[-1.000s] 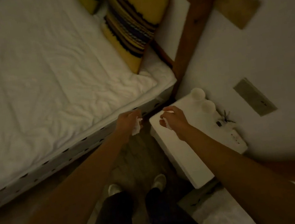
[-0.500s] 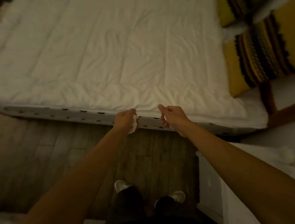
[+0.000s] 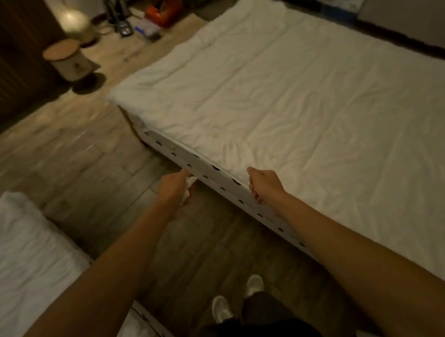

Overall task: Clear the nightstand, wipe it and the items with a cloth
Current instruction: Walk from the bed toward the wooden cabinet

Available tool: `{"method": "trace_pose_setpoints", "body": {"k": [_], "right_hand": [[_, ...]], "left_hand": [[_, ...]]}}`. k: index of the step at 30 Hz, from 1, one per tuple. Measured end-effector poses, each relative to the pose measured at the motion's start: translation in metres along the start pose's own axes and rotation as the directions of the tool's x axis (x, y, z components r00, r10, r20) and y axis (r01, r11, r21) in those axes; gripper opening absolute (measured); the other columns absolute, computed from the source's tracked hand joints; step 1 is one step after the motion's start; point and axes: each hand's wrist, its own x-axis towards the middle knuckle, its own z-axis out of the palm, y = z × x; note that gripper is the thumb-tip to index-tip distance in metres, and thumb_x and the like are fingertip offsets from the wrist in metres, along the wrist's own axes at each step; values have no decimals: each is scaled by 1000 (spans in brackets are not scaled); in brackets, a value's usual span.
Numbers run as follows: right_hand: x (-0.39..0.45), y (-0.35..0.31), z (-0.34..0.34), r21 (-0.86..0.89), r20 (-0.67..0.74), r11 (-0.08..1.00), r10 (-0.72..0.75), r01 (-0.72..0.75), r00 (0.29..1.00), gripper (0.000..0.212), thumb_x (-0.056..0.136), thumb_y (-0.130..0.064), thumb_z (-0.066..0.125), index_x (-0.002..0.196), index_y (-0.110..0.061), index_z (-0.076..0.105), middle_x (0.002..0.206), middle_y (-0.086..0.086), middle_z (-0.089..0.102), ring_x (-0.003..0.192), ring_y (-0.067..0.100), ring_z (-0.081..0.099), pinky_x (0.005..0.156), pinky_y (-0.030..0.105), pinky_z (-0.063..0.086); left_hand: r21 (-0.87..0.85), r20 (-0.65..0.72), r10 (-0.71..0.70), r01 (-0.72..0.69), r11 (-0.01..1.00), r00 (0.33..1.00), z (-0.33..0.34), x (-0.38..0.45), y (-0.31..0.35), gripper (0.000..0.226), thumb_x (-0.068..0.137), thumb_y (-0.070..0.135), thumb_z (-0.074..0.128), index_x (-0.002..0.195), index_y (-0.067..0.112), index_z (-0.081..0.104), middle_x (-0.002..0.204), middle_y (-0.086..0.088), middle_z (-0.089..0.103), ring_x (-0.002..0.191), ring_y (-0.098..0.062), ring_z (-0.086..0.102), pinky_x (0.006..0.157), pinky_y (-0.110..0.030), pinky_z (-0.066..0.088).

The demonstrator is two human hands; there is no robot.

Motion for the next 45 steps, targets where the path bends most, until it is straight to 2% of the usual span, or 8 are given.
{"method": "trace_pose_setpoints", "body": {"k": [7,11,15,20,24,29,37,45], "right_hand": [[57,-89,93,-102,206,994,-19,41,978,28,101,-34,46,82,-14,54,71,9,55,55,19,49,54,29,42],[105,-141,144,-129,275,986,-64,103,959,34,101,-36,47,75,-14,53,67,8,55,53,20,50,58,30,45],[162,-202,196,-81,298,996,-4,29,955,35,100,-31,49,70,-12,54,66,8,54,51,20,48,54,30,42],[217,-273,249,-105,345,994,37,-1,938,33,99,-25,50,69,-11,51,66,9,52,54,21,47,58,32,42],[247,-313,277,-121,367,993,43,2,929,38,100,-26,49,65,-11,49,63,8,50,52,20,44,52,30,37],[289,-348,314,-199,414,975,-5,96,910,37,99,-32,50,67,-14,54,64,6,54,51,18,45,49,28,36],[359,-433,413,-227,447,972,49,60,893,33,97,-31,50,69,-14,56,57,3,56,49,16,46,47,25,33],[421,-562,538,-213,471,976,61,46,880,26,96,-22,50,72,-13,55,60,3,53,47,13,46,45,22,33]], "left_hand": [[-200,-182,-36,-1,980,983,-96,51,13,21,94,22,54,81,6,59,63,-10,52,50,-18,47,40,-19,34],[-263,-252,-85,17,965,964,-139,108,34,22,97,13,50,77,4,55,67,-15,48,33,-12,46,35,-17,35],[-422,-301,-213,70,904,930,-180,170,72,21,101,17,50,82,8,52,79,-7,52,54,-15,48,38,-21,48],[-435,-381,-205,20,900,901,-218,225,116,15,92,25,54,79,16,55,65,-1,57,44,-12,55,40,-21,47],[-479,-372,-275,70,875,887,-236,264,139,24,102,15,43,79,11,51,74,-7,49,36,-9,44,32,-14,31],[-457,-361,-292,105,883,886,-263,308,162,23,100,20,47,81,10,54,66,-6,47,50,-15,39,35,-16,29],[-528,-408,-295,40,848,864,-340,397,214,23,100,22,45,102,5,60,74,-6,50,59,-15,45,42,-23,36],[-646,-351,-344,40,762,871,-457,514,285,26,100,13,43,76,6,50,65,-8,39,42,-12,37,33,-13,31]]}}
